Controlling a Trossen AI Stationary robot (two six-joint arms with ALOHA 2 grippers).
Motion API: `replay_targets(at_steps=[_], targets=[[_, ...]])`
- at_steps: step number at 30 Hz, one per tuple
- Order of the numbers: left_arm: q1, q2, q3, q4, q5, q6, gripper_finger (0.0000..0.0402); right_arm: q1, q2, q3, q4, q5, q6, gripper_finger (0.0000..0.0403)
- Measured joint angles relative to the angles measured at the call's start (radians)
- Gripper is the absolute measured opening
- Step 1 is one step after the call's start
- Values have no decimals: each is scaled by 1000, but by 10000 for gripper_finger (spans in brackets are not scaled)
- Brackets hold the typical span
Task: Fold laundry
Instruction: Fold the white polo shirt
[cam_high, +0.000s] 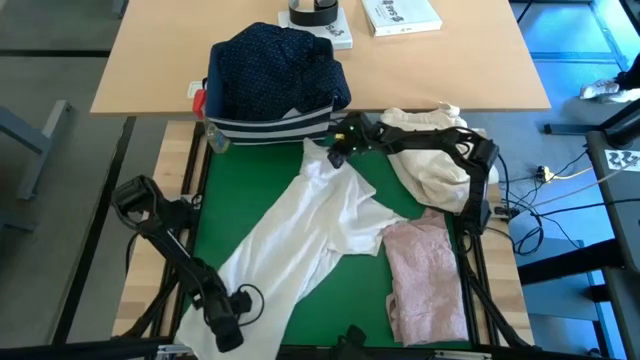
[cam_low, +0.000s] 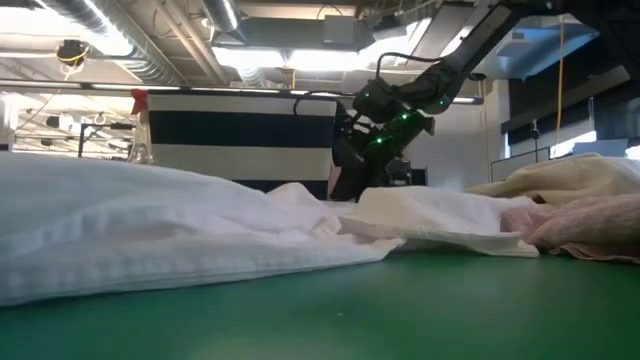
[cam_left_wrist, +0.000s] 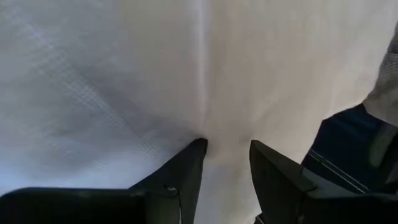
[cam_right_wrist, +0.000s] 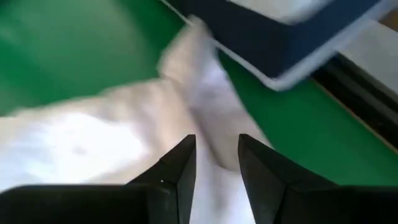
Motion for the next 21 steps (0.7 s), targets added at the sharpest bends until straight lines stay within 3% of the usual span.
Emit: replay_targets(at_steps=[3,6,14,21], targets=[[10,-1,0,-10,8,0,131,38,9,0,44,-72,15,121],[25,0,-1,-11,19,-4,131,83,39,1,67,-70,10,121],[26,0,-3,-9,15,-40,132,87,88,5,-78,180,7,117],[2,-1,-4,-5,-8,-125,132,12,72,9,-275,205,-47,101]])
